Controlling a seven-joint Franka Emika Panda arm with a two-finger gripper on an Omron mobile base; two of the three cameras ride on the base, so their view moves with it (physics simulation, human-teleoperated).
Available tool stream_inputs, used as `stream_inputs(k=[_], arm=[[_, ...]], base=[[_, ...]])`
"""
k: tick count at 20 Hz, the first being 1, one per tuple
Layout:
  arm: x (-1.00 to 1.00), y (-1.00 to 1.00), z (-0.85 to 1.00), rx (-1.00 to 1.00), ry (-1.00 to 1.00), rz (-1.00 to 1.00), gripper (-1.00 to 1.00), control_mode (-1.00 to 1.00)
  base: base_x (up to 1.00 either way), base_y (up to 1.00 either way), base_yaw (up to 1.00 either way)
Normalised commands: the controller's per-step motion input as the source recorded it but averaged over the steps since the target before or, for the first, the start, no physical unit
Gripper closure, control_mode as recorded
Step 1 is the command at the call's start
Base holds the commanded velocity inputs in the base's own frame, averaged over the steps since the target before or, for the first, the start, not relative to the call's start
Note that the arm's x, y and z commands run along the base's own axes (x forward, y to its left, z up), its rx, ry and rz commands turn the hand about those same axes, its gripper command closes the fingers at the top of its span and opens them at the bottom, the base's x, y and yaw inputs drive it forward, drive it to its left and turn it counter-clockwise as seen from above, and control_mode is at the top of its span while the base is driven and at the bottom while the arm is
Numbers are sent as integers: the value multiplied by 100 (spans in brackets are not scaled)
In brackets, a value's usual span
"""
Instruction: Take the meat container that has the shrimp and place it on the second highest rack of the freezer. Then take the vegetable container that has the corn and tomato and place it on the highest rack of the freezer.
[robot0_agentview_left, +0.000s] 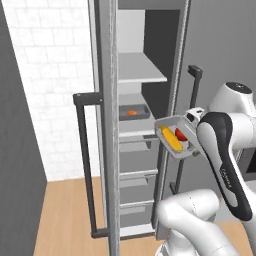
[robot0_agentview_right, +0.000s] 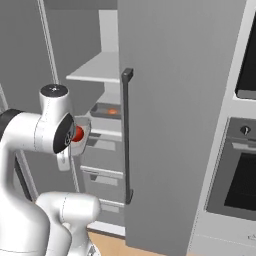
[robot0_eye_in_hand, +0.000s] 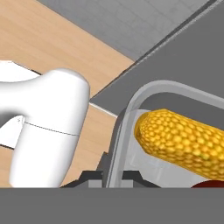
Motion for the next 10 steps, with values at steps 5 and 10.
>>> stream_inputs(k=[5,10], arm=[[0,0,0,0,0,0,100,100],[0,0,0,0,0,0,100,100]], base=[[53,21,0],[48,22,0]])
